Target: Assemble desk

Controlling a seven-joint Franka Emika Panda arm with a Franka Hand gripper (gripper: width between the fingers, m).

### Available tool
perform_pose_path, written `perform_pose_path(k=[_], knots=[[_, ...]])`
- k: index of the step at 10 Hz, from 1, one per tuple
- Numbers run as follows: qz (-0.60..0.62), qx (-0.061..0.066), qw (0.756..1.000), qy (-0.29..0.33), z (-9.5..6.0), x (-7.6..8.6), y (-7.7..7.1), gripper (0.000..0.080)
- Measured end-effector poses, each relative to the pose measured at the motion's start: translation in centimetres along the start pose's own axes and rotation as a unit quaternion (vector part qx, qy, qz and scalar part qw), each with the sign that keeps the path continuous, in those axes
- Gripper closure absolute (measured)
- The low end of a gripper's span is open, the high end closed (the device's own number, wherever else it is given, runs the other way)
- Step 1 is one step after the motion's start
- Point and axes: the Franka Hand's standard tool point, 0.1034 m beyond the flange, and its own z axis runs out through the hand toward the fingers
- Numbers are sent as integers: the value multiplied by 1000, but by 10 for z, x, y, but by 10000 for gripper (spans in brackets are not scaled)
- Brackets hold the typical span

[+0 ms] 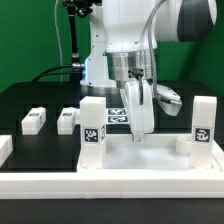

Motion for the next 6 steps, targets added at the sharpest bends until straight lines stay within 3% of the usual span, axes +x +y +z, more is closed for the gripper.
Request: perform_pose_path(k=[6], knots=[[1,0,1000,0,0,0,0,742]])
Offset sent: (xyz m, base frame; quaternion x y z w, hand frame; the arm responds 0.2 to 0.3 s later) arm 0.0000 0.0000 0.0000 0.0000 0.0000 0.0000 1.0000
